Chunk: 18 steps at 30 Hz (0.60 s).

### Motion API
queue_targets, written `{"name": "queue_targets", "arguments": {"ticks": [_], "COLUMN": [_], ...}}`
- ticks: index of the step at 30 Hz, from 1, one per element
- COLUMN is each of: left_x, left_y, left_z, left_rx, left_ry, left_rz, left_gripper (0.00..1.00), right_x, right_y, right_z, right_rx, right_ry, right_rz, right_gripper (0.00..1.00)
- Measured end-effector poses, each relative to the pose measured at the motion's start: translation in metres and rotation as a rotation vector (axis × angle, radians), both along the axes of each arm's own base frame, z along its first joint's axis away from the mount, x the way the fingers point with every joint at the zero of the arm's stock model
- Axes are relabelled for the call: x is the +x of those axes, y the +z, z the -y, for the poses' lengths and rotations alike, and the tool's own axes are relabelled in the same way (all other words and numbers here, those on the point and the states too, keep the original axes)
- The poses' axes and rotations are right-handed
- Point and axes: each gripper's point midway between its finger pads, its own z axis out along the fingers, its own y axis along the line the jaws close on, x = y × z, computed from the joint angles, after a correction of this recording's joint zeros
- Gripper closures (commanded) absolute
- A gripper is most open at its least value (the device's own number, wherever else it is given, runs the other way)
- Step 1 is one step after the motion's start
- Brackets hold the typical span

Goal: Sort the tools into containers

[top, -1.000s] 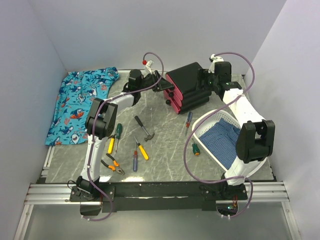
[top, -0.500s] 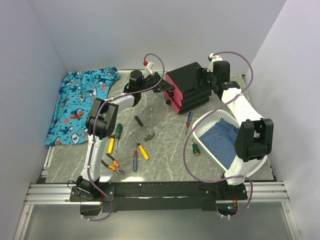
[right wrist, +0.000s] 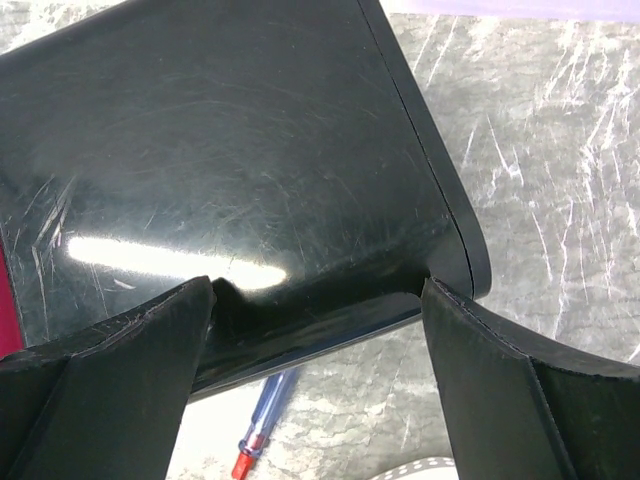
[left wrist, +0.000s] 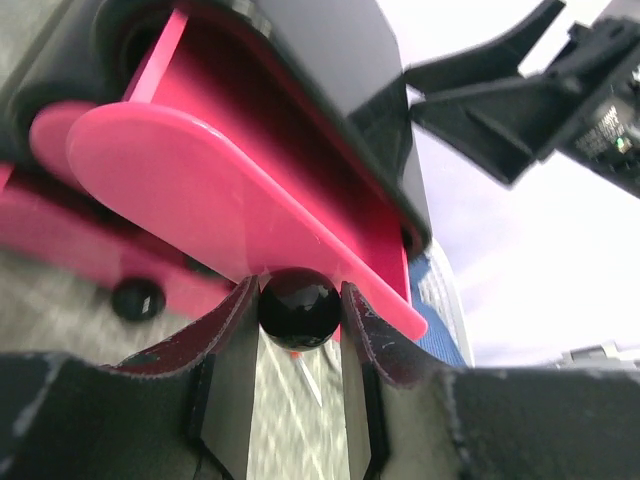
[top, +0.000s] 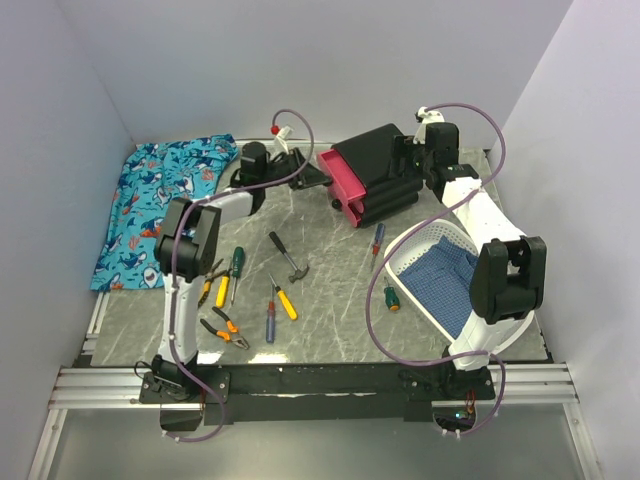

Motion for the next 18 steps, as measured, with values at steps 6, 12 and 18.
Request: {"name": "queue_targets", "arguments": {"ticks": [6,12,18], "left_x": [-0.017,-0.033,-0.047], "left_y": [-0.001,-0.001,-0.003], "left_z": [-0.037,-0.065,-0.079], "left_rx": [0.048,0.109,0.149], "left_ry": [0.0,0.006,0.0], "left_rz": [-0.028,-0.068,-0.09], "left_gripper": [0.99,0.96,0.48], "right_x": [0.001,0.001,0.003], "right_y": [0.0,0.0,0.0], "right_z": [0.0,0.0,-0.001], "right_rx": [0.001,0.001,0.002], "right_ry": [0.001,0.002,0.003], "right_rz": [0.007,0.01,0.014], "right_gripper": [0.09,0.09,0.09]}}
